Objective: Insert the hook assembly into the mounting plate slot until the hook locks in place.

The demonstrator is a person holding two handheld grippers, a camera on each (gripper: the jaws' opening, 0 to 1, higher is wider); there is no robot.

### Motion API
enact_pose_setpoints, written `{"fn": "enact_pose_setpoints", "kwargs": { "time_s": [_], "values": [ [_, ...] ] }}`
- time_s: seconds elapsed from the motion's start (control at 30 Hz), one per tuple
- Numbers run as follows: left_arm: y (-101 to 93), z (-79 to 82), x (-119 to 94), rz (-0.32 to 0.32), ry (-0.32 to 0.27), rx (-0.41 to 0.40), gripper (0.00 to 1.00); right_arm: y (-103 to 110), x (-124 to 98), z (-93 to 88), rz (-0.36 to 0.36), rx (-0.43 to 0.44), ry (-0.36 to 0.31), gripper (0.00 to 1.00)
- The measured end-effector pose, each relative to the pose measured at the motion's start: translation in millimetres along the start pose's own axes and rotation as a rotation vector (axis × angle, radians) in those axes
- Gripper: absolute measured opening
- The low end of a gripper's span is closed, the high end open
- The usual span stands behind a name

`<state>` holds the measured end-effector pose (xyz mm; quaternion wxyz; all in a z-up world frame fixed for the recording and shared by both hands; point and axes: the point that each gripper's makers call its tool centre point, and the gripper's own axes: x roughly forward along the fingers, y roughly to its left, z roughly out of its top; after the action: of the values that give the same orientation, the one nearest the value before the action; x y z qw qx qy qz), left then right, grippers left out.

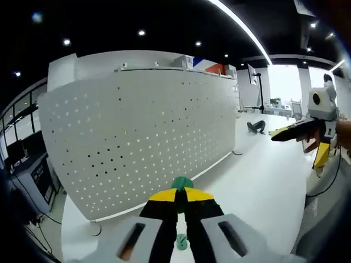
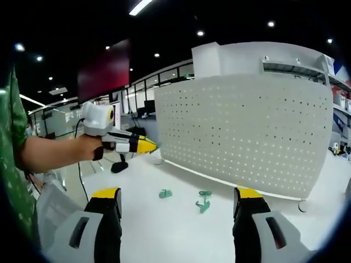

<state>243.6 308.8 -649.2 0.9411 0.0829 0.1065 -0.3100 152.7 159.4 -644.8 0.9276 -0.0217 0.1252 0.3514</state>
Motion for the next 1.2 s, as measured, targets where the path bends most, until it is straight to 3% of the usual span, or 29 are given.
{"fn": "enact_pose_setpoints", "kwargs": {
  "time_s": [0.4, 0.7, 1.2],
  "values": [
    [-22.2, 28.1, -25, -0.013, -0.081, 0.008, 0.04, 17, -2, 26.0, 0.029, -0.044, -0.048, 0.82],
    [-36.6, 31.9, -39, -0.027, -0.101, 0.005, 0.04, 25, -5, 31.6, 0.047, -0.043, -0.073, 0.8],
    [-50.1, 34.5, -43, -0.047, -0.112, 0.007, 0.04, 31, -5, 39.2, 0.066, -0.035, -0.096, 0.76]
  ]
}}
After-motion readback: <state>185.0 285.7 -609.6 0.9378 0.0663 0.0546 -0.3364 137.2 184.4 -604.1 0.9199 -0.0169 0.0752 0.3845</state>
